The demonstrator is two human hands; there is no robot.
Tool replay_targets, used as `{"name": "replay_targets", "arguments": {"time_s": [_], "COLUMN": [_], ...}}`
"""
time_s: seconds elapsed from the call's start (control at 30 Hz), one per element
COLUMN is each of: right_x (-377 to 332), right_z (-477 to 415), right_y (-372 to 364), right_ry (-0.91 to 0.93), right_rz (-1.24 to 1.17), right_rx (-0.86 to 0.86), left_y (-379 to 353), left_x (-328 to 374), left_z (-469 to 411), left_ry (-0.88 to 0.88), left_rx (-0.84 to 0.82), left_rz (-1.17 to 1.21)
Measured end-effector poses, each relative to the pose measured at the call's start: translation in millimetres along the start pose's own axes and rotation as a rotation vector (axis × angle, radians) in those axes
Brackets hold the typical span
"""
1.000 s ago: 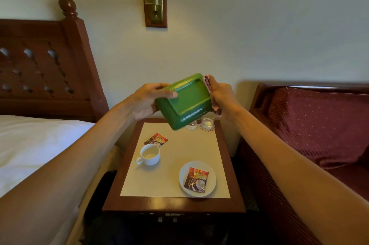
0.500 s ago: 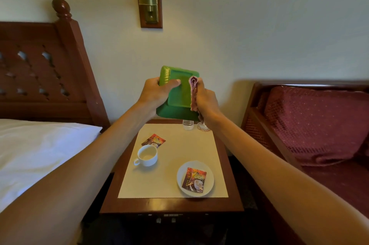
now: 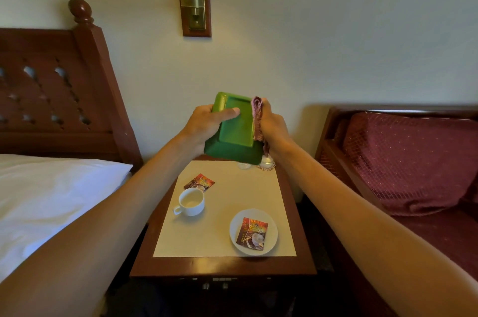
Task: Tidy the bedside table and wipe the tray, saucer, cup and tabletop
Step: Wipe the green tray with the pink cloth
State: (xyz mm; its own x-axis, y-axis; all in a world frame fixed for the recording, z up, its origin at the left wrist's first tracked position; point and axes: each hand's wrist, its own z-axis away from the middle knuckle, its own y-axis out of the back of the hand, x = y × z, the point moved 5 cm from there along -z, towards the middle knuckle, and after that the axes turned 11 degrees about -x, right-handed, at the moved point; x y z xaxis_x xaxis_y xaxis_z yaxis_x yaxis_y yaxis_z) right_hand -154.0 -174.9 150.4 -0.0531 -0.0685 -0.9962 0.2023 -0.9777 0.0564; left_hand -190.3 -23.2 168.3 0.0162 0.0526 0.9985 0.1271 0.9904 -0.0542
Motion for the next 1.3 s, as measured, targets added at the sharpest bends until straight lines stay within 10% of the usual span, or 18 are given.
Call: {"name": "replay_targets", "arguments": {"time_s": [0.37, 0.77, 1.07, 1.3], "right_x": [8.8, -11.4, 21.9, 0.6], "right_z": [7.6, -4.4, -4.8, -4.8], "right_y": [-10.2, 29.5, 14.3, 31.0], "right_ry": [0.023, 0.079, -0.048, -0.045], "right_rz": [-0.021, 0.276, -0.045, -0.005], "right_rx": [-0.092, -0.141, 0.124, 0.044], "left_y": [5.8, 17.2, 13.7, 7.2], "left_x": [9.1, 8.4, 15.1, 16.2], "left_z": [-13.3, 4.0, -10.4, -4.5], "left_ry": [-0.156, 0.191, -0.005, 0.045], "left_rx": [0.329, -0.455, 0.026, -0.136], "left_rz": [0.158, -0.127, 0.02, 0.003]}}
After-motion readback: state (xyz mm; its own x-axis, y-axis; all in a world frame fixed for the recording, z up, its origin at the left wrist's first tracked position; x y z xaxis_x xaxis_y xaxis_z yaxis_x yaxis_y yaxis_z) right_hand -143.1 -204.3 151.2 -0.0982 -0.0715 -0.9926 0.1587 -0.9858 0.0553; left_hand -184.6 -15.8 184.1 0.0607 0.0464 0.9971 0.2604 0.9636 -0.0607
